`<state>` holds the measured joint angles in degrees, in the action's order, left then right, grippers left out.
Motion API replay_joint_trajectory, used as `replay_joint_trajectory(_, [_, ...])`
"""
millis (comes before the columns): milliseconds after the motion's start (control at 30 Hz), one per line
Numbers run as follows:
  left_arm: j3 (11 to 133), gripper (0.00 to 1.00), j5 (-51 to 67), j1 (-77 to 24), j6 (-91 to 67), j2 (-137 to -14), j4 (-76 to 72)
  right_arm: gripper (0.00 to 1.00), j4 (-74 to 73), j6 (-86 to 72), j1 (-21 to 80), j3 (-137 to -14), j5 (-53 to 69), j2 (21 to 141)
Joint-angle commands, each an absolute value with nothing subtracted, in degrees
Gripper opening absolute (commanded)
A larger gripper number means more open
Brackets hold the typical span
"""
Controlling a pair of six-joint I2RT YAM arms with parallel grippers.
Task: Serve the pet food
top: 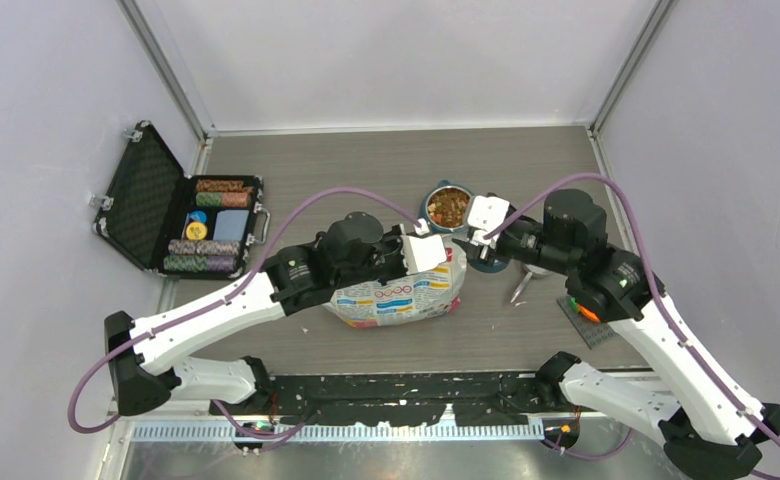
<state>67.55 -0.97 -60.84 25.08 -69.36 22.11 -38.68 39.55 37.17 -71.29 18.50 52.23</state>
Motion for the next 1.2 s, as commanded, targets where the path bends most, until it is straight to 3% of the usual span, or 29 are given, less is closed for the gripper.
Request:
replay_joint_trajectory(0, [67.42, 0.0, -5.09, -59.85, 25.72, -67.75, 17.32, 0.61, -20.41, 25.85, 36.88, -61.24, 14.5, 47.66])
replay_joint_trajectory(200, [65.01, 0.0, -2.01, -59.85, 27.56, -65.04, 17.09, 0.83, -9.99, 22.26, 34.6, -48.06, 14.83, 38.94])
replay_joint_trajectory(333, [63.49, 0.0, -0.27, -59.85, 29.37, -63.5, 17.03, 0.92, -7.18, 22.01, 30.75, -44.71, 20.0, 37.15])
replay_joint_trajectory(600, [61.96, 0.0, 4.3, -59.36, 30.6, -61.32, 16.68, 0.94, -1.68, 18.66, 23.88, -44.1, 41.73, 41.38])
replay_joint_trajectory(1000, [61.34, 0.0, 3.93, -59.33, 28.95, -61.29, 14.12, 0.75, 13.84, 6.22, 23.82, -40.78, 53.75, 48.81])
replay_joint_trajectory(1167, [60.65, 0.0, 3.61, -59.33, 28.14, -60.72, 12.68, 0.57, 12.91, 4.9, 23.82, -41.1, 54.61, 49.22])
